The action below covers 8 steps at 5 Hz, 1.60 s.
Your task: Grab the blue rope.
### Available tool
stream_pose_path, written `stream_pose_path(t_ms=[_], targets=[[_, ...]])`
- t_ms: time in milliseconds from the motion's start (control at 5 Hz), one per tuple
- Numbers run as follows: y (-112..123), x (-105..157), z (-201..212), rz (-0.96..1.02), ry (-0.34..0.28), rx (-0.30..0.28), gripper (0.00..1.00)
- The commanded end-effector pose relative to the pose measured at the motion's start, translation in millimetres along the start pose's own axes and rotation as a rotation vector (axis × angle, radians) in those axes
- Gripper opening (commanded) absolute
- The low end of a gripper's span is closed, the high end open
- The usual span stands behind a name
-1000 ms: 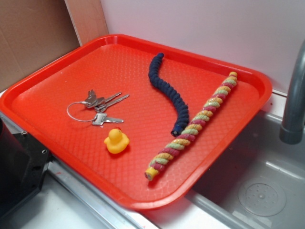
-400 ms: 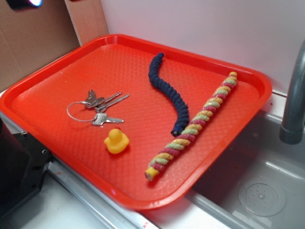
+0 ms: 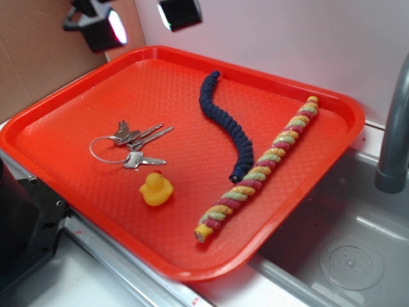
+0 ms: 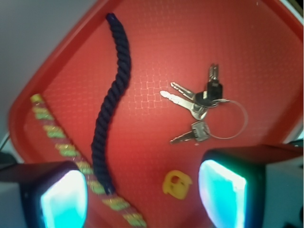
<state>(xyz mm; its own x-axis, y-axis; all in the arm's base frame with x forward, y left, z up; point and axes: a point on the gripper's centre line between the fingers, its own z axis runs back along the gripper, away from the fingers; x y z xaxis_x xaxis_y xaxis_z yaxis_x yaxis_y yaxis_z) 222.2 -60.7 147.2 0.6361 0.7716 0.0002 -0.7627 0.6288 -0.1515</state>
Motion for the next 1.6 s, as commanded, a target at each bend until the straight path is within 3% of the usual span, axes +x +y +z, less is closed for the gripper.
stream_pose_path(t_ms=[0, 600, 800, 1400], targets=[[-31.5, 6.4, -50.4, 0.074, -0.054, 0.025, 1.00], [-42.3, 14.1, -115.1, 0.131, -0.115, 0.111, 1.00], [-42.5, 10.1, -125.4, 0.101, -0.103, 0.095, 0.01], [-38.0, 18.5, -137.1, 0.083, -0.069, 0.113, 0.00]])
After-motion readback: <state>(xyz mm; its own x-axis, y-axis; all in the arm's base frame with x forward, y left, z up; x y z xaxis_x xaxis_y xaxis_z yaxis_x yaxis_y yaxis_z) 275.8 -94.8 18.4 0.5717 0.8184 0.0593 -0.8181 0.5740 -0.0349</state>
